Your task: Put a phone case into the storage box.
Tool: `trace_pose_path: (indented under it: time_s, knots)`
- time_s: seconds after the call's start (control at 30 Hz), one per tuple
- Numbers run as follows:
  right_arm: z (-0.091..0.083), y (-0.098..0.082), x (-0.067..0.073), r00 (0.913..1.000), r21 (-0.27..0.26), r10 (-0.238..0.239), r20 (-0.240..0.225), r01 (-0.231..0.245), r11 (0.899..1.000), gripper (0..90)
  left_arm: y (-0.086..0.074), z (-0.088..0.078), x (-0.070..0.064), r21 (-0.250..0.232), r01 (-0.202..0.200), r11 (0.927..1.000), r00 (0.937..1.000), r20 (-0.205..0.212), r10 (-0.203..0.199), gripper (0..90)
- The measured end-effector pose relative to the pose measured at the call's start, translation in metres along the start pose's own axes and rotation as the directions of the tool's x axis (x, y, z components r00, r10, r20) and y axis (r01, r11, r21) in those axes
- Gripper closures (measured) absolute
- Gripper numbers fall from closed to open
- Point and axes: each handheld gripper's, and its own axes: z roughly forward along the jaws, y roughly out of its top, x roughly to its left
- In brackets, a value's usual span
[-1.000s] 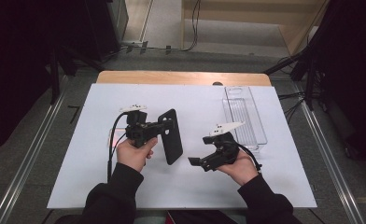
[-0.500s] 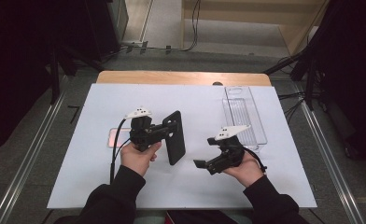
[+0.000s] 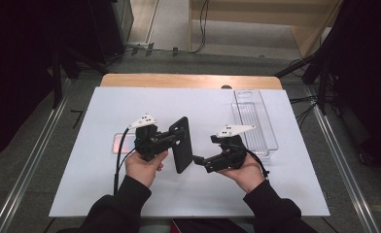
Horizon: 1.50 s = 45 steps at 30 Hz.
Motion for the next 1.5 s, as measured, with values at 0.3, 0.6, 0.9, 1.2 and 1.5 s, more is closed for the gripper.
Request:
trace_pose_path:
  time_s: [0.3,0.6,0.9,1.2,1.5]
  knots:
    - [0.010,0.012,0.010,1.0000,-0.032,0.003,-0.008,-0.003,0.999,0.0,-0.002,-0.003,-0.007,-0.007,-0.003,1.0000,0.9999,0.012,0.003,82.9]
    - [0.027,0.019,0.018,0.9997,-0.037,0.021,-0.011,-0.022,0.999,0.0,-0.002,-0.003,-0.012,-0.008,0.005,1.0000,0.9997,0.024,-0.005,82.9]
    - [0.039,0.022,0.020,0.9993,-0.067,0.036,-0.006,-0.036,0.997,1.5,-0.002,-0.003,-0.018,-0.006,0.009,0.9999,0.9997,0.024,-0.009,82.7]
    - [0.038,0.024,0.023,0.9999,-0.088,-0.001,-0.010,0.000,0.996,11.6,-0.001,-0.006,-0.017,-0.015,0.017,0.9998,0.9997,0.020,-0.016,81.6]
    - [0.036,0.024,0.017,0.9997,-0.066,-0.008,0.023,0.010,0.998,12.0,0.004,-0.012,-0.015,0.008,0.059,0.9982,0.9982,-0.003,-0.059,51.5]
